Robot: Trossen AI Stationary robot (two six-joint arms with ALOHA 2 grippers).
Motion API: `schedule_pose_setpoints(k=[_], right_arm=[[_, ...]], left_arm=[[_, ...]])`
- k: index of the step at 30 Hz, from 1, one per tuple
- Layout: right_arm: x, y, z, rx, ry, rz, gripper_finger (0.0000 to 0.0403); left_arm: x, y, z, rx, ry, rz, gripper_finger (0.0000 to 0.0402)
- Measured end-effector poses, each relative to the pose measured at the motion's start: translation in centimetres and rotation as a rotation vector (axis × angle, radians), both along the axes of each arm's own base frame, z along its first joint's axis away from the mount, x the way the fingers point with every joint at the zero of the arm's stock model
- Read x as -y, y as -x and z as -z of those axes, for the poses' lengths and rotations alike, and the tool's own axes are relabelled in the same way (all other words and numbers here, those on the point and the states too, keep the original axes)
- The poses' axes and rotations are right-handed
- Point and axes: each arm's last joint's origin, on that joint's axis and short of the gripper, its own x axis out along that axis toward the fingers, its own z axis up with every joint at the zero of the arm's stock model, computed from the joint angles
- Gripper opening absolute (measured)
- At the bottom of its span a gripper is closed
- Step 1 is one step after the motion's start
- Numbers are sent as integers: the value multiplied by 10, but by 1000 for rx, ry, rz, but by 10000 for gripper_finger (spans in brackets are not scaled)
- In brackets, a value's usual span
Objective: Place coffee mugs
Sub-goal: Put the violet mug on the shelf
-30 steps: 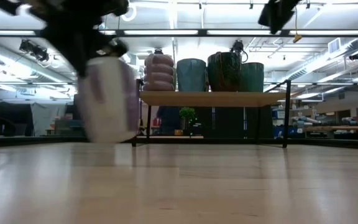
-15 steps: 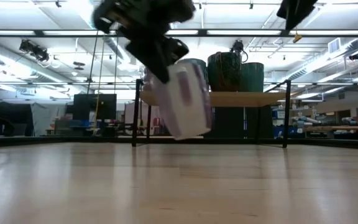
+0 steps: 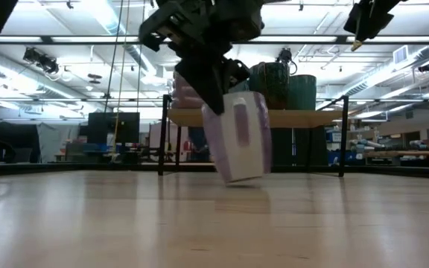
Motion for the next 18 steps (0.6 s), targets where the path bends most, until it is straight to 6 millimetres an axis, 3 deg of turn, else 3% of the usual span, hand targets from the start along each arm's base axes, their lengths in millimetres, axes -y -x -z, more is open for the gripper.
schedule_pose_setpoints(k=[6,18], right_arm=[[-3,1,-1,11,35,-31,194],[-5,1,0,15,52,-53,194]], left_arm=[[1,-3,-2,39,-35,-22,37],[13,-6,-4,71,-30,-93,120]])
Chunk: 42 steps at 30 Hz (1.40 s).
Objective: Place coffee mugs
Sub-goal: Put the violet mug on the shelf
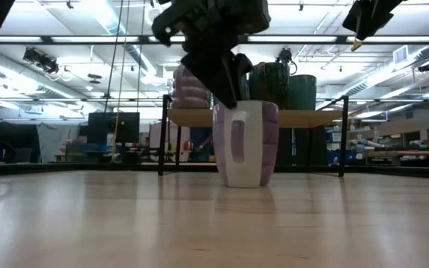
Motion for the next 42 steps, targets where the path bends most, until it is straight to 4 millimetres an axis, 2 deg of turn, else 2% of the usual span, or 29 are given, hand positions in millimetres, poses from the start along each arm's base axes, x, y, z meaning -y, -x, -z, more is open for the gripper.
schedule_pose_setpoints(k=[6,12,15,18,22,29,36,42], right_arm=[[-2,1,0,2,-3,-16,194],[-7,3,-1,3,-5,-46,194],[-11,-3,2,4,15,-94,194],[-17,-12,5,30,41,-157,194],[-26,-27,7,90,31,-199,194],[-47,-59,21,122,-3,-232,194],[-64,-100,26,96,42,-211,194],[-70,-133,22,104,63,-116,194]], left_arm=[[0,4,-12,14,47,-87,127],[5,17,-41,59,104,-208,126],[18,23,-56,112,147,-270,119],[44,32,-62,158,147,-285,108],[77,50,-50,146,149,-335,92],[110,82,-59,203,168,-392,62],[123,129,-68,248,165,-389,41],[120,178,-82,304,176,-344,34]])
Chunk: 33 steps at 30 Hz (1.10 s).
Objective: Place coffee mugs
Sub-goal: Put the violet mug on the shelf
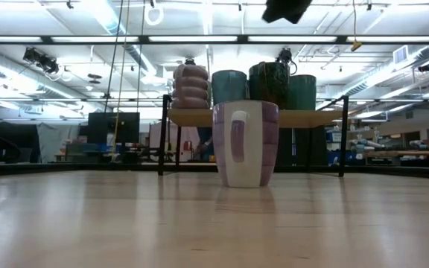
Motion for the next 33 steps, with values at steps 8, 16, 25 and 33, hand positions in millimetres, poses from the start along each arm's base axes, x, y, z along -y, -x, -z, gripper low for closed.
schedule_pose_setpoints(k=[8,16,25,33], right_arm=[[-1,-29,-5,-10,-3,120,194],[9,-38,-3,-26,-1,179,194],[20,-41,-2,-35,-21,214,194],[22,-42,-3,-35,-35,222,194]], left_arm=[[-16,36,-12,95,-9,-12,34],[-24,44,-19,149,-28,-41,34],[-25,45,-17,133,-62,-29,34],[-26,45,-17,137,-76,-39,34]])
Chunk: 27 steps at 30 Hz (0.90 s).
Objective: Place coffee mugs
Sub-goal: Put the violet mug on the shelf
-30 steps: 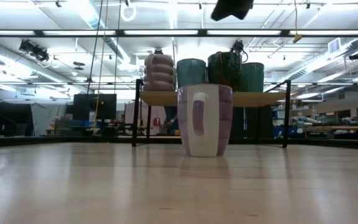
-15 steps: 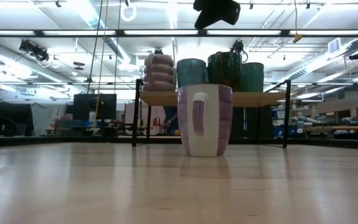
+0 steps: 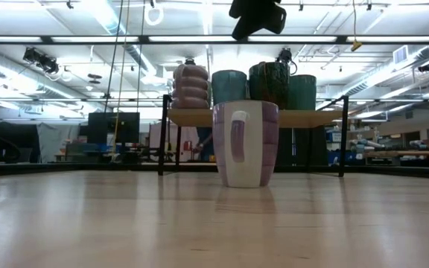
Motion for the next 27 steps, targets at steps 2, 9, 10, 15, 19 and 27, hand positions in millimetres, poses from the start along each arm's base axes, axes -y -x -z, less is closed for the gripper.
schedule_pose_setpoints(k=[2,9,10,15,19,27], right_arm=[[0,0,0,0,-1,2,194],[0,0,0,-8,-54,33,194],[0,0,0,-8,-62,43,194],[0,-2,-11,29,-72,56,194],[1,-5,-21,46,-49,77,194],[-4,-12,-11,23,14,133,194]], left_arm=[[0,0,0,1,-1,-1,34],[0,0,0,2,-7,3,34],[0,0,0,2,-6,3,34],[0,0,0,5,-15,12,34],[-2,1,6,34,-5,24,34],[-21,21,28,121,141,-70,34]])
